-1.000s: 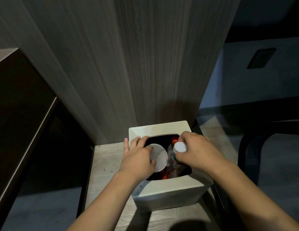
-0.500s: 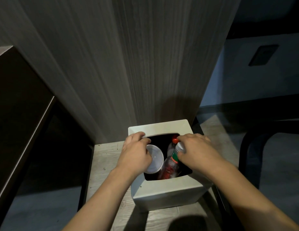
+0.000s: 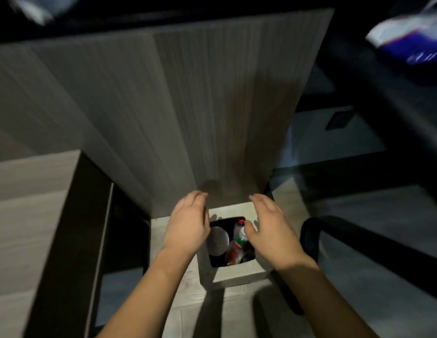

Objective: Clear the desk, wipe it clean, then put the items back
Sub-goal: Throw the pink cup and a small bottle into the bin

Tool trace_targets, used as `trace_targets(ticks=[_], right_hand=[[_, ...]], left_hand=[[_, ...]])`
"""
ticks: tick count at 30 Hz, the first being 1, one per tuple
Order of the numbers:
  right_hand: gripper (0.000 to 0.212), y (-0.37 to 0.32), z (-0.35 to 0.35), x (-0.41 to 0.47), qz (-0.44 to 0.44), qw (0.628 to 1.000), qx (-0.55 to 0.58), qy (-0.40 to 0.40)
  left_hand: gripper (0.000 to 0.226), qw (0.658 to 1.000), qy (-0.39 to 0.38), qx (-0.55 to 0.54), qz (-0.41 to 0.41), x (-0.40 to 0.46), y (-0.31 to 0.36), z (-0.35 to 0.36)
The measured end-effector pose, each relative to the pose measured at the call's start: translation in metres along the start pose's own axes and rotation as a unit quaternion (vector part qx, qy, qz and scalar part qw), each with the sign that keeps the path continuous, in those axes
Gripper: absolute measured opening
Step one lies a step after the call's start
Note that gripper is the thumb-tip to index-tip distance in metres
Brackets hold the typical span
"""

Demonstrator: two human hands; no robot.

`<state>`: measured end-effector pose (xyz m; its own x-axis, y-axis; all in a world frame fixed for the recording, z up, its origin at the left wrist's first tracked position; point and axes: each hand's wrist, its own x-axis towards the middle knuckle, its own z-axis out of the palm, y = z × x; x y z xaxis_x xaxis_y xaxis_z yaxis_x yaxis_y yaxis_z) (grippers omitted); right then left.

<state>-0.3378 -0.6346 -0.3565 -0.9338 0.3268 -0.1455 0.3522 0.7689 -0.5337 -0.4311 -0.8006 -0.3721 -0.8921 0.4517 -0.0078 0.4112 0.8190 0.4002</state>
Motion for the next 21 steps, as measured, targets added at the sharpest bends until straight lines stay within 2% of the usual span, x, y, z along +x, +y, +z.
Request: trace_targets(ticks=[8, 12, 16, 21], right_hand=[[0.059, -0.157, -0.258, -0.065, -0.003, 0.999, 0.010, 0.038], [0.059, -0.216, -0.363, -0.108, -0.016, 0.999, -0.002, 0.046], [0.060, -0.245, -0.408, -0.140, -0.014, 0.998, -0.007, 0.061], [0.060, -0.246, -0.426, -0.176, 0.020, 0.996, 0.013, 0.087]], left_hand=[[0.041, 0.998, 0.063, -0.005, 0.015, -0.031, 0.123, -0.279], [0.041, 0.995, 0.097, -0.002, 0.025, -0.058, 0.179, -0.392], [0.042, 0.991, 0.122, 0.003, 0.049, -0.073, 0.206, -0.448], [0.046, 0.991, 0.108, 0.003, 0.082, -0.085, 0.217, -0.458]])
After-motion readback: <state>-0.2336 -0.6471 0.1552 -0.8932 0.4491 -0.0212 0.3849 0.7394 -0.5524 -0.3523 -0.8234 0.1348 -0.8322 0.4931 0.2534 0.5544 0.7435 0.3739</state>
